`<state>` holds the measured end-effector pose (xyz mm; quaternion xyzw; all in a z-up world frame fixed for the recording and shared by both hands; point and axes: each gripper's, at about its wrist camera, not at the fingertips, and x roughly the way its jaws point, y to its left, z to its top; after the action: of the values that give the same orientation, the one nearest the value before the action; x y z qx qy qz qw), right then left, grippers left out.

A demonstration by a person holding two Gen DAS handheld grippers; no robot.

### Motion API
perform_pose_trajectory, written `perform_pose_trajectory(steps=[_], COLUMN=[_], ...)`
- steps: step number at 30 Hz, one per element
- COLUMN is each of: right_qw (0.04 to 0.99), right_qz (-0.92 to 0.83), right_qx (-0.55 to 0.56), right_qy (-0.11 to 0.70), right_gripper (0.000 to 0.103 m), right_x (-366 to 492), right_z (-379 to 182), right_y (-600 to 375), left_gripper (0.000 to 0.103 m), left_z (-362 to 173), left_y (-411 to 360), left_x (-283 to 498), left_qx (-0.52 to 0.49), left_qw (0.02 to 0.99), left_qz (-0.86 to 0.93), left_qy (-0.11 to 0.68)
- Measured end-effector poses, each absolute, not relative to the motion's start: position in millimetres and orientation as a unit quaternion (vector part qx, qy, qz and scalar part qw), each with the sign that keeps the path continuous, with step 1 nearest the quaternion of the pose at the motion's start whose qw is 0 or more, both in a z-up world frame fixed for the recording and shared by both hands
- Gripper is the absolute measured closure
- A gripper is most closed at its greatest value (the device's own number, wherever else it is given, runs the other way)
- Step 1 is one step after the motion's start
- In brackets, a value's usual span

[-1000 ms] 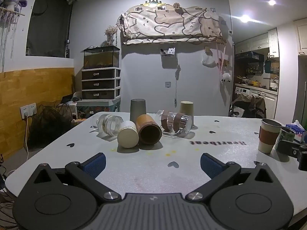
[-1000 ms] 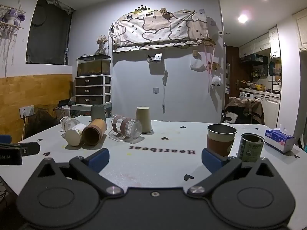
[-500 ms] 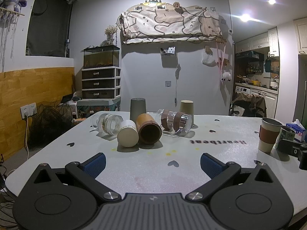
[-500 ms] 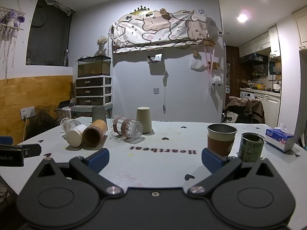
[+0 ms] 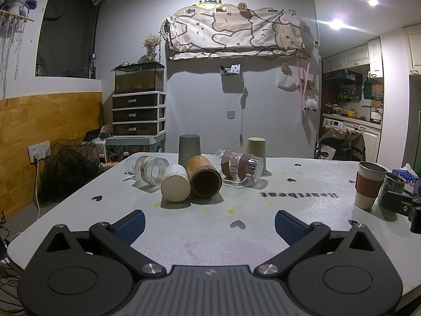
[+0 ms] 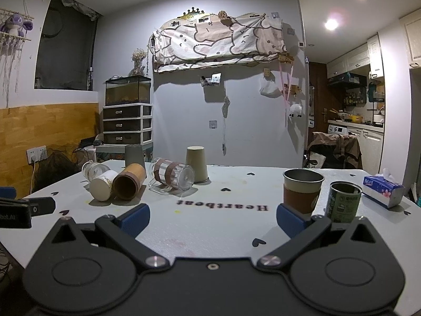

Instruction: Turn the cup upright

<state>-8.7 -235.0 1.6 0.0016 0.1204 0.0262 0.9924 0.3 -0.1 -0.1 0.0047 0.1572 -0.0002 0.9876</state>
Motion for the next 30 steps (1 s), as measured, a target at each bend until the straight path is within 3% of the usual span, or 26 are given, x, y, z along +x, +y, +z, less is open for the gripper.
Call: perform_pose_trajectory(steps=[30], right_qw=[0.993], right_qz=[0.025], right_qx=[0.002], right_qy=[0.12], right_gripper=[0.0], right_x=[-9.0], right_z=[2.9], right_y=[-234.1], left_gripper=[0.0], left_z=[-0.2], left_y=[-0.1], left_x=[0.5], left_qx=[0.005], left_qw=[0.988], left_qz=[-0.001], left_qy=[0.157])
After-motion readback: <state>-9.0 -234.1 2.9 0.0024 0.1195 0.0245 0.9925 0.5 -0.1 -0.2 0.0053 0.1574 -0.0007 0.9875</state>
